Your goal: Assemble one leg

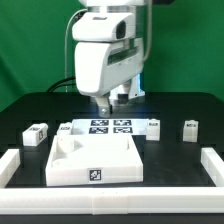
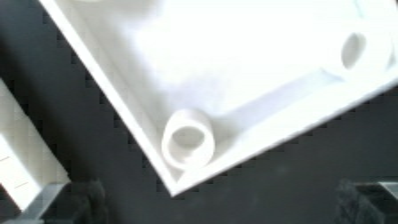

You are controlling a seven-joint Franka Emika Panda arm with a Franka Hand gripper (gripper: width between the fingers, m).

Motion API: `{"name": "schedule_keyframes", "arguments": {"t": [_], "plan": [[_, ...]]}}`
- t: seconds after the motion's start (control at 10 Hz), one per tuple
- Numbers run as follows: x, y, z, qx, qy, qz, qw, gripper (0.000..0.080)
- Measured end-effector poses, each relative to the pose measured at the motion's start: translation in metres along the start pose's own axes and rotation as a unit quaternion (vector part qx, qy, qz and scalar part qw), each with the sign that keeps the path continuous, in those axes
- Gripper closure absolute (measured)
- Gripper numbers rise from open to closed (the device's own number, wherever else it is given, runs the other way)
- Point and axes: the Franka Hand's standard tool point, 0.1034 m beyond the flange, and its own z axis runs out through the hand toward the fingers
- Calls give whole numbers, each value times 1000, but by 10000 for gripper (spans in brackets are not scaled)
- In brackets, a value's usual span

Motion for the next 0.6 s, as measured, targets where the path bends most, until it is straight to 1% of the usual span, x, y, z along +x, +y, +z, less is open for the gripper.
{"name": "schedule_keyframes", "arguments": {"t": [0.1, 0.2, 0.4, 0.5, 0.6], "plan": [[-8, -8, 5, 11, -4, 8, 1000, 150], [-6, -6, 4, 8, -3, 7, 1000, 150], [-6, -6, 4, 9, -3, 7, 1000, 150], [-9, -8, 7, 9, -3, -14, 1000, 150], [-23, -19, 17, 11, 1, -85, 996, 150]]}}
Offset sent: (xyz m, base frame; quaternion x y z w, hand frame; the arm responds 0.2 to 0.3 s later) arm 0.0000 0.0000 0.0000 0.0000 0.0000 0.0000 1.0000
